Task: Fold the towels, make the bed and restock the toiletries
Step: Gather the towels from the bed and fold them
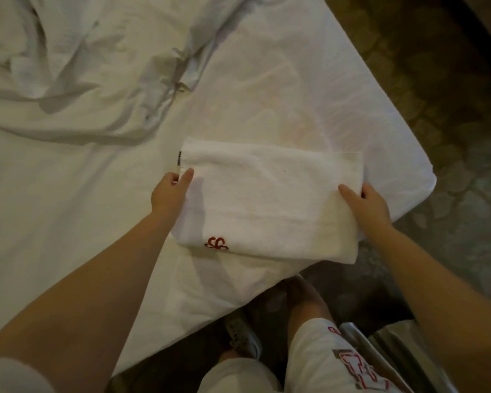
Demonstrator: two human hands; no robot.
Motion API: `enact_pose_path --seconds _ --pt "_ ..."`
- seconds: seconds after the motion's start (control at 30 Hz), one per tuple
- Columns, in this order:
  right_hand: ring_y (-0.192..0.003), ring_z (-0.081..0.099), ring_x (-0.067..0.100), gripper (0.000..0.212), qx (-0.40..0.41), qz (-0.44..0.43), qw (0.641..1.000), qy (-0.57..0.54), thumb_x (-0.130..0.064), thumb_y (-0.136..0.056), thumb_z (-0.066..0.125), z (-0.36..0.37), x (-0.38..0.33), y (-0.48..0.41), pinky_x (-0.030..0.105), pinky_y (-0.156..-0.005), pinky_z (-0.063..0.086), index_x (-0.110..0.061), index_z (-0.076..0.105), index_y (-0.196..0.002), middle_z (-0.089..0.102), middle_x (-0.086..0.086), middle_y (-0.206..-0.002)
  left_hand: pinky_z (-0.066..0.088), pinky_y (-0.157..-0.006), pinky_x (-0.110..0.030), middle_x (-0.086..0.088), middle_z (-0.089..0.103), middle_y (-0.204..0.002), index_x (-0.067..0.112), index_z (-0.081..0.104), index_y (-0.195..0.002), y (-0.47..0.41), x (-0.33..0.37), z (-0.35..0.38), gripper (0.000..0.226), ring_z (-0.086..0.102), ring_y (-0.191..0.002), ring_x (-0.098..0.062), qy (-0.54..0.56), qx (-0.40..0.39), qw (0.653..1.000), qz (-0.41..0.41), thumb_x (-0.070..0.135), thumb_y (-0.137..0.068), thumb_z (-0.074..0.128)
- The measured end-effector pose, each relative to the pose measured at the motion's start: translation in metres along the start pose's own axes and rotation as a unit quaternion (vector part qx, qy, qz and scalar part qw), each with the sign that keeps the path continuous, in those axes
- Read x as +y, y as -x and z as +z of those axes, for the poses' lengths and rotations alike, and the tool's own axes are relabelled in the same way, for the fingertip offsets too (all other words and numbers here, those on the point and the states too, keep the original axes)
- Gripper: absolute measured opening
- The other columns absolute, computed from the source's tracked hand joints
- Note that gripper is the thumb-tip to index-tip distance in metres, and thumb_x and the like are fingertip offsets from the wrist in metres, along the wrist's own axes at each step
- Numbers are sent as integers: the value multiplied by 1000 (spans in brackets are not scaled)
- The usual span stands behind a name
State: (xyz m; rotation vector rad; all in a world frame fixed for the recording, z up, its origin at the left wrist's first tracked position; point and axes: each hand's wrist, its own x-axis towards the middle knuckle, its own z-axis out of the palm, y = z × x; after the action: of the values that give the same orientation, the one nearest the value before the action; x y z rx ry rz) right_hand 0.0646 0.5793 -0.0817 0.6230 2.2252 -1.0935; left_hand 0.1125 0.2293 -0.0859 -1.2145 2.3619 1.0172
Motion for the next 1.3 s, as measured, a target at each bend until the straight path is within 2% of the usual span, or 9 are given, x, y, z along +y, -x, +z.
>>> enact_pose_path --seconds 0.3,0.6,0.73,0.87,0.97,1.03,1.1,1.2,1.3 --pt "-108 52 30 50 -12 61 997 36 -28 -90 62 12 47 61 35 -84 40 -7 50 -135 55 17 -128 39 -72 -33 -6 65 -92 8 66 -98 46 -63 -4 28 57 -87 -24 -37 -40 998 32 34 -91 58" --pt "-113 48 27 55 76 43 994 -64 -31 -91 61 25 39 64 35 -84 40 -9 39 -136 48 13 -133 37 -76 -34 -14 58 -106 7 49 -111 42 -59 -2 41 55 -101 -33 -84 -37 996 17 41 -90 57" --pt "-122 45 37 61 16 92 994 -59 -34 -90 61 14 20 48 41 -93 39 -4 40 -139 47 17 -137 38 -95 -45 -19 41 -134 13 35 -140 54 -49 1 61 42 -119 -37 -208 56 965 148 27 -87 62" --pt "-108 50 33 55 -73 80 988 -107 -21 -89 62 0 -11 55 45 -88 44 -6 41 -138 51 16 -130 36 -102 -46 -21 47 -137 10 52 -133 64 -32 27 45 44 -122 -40 -240 -93 920 295 24 -92 38" --pt "-106 51 28 53 -113 9 988 -107 -10 -89 61 2 -41 69 41 -84 44 -8 40 -138 53 15 -128 36 -104 -52 -20 51 -135 0 58 -125 71 -4 31 46 48 -123 -38 -82 -193 947 241 26 -96 32" --pt "-113 52 30 56 -105 -49 991 -59 -12 -88 64 18 -66 77 38 -85 43 -10 41 -138 53 14 -130 23 -113 -39 -6 39 -147 12 46 -139 79 20 11 46 33 -138 -24 100 -215 969 65 36 -101 37" --pt "-114 53 30 56 -99 -92 991 1 -16 -86 66 46 -93 91 33 -82 42 -12 42 -136 55 12 -127 21 -111 -44 0 31 -153 27 37 -144 78 30 -7 57 26 -142 -20 246 -298 919 -75 56 -96 32" --pt "-103 57 28 57 -123 -143 980 56 -18 -85 60 100 -124 120 32 -76 45 -18 36 -136 59 6 -111 45 -92 -48 -1 41 -146 35 34 -143 81 37 -34 64 47 -127 -23 346 -367 859 -91 69 -90 21" --pt "-98 61 28 61 -133 -148 976 85 -25 -86 54 153 -141 135 38 -81 50 -17 28 -141 61 5 -104 52 -81 -38 -3 61 -128 25 51 -134 76 30 -42 66 59 -113 -22 372 -351 855 -86 67 -87 34"
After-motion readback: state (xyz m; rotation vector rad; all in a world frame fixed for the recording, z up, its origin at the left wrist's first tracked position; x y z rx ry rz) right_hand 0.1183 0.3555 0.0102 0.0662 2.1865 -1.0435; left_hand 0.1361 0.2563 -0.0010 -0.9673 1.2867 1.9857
